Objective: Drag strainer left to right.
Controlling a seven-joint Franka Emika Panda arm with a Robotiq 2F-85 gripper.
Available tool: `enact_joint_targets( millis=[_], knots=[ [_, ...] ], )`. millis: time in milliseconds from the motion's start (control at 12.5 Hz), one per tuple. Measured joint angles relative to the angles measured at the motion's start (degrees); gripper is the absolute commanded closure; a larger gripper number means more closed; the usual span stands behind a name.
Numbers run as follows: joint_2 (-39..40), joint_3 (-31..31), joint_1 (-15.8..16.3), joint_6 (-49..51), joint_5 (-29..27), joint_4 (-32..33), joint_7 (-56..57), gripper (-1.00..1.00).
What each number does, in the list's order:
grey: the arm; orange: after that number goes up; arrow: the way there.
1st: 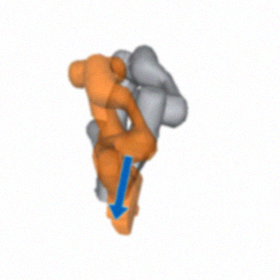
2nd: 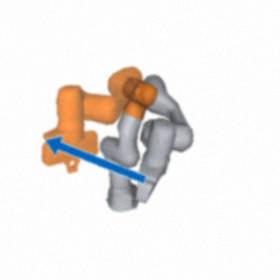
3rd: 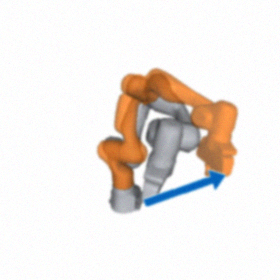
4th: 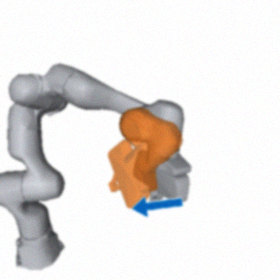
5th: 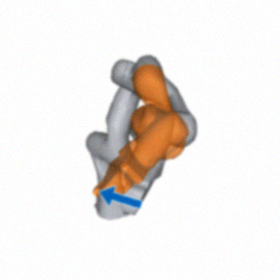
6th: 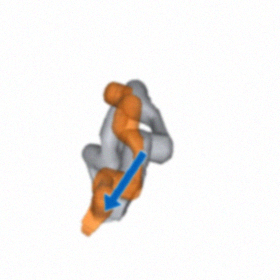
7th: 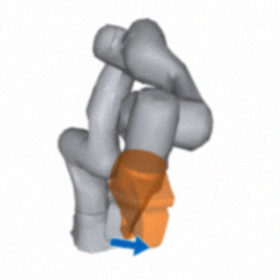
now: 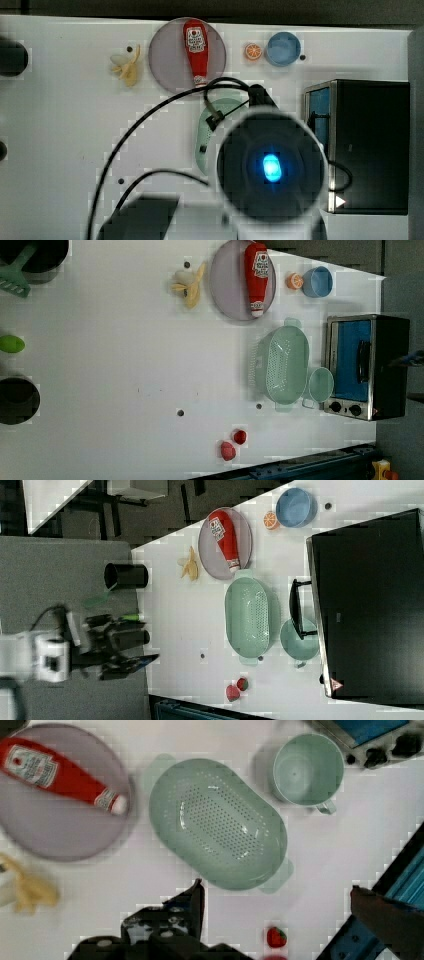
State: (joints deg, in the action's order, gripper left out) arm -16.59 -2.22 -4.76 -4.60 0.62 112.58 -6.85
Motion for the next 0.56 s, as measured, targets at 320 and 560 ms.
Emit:
enact_joint_targets(
  millis=[320,560],
  knots=[
    [-2.4,0.9,0.7,5.0,-1.6,-4.7,1.9,-1.00],
    [-0.2,1.1,0.6,5.6,-0.8,-4.3,2.5,-1.00]
  ],
)
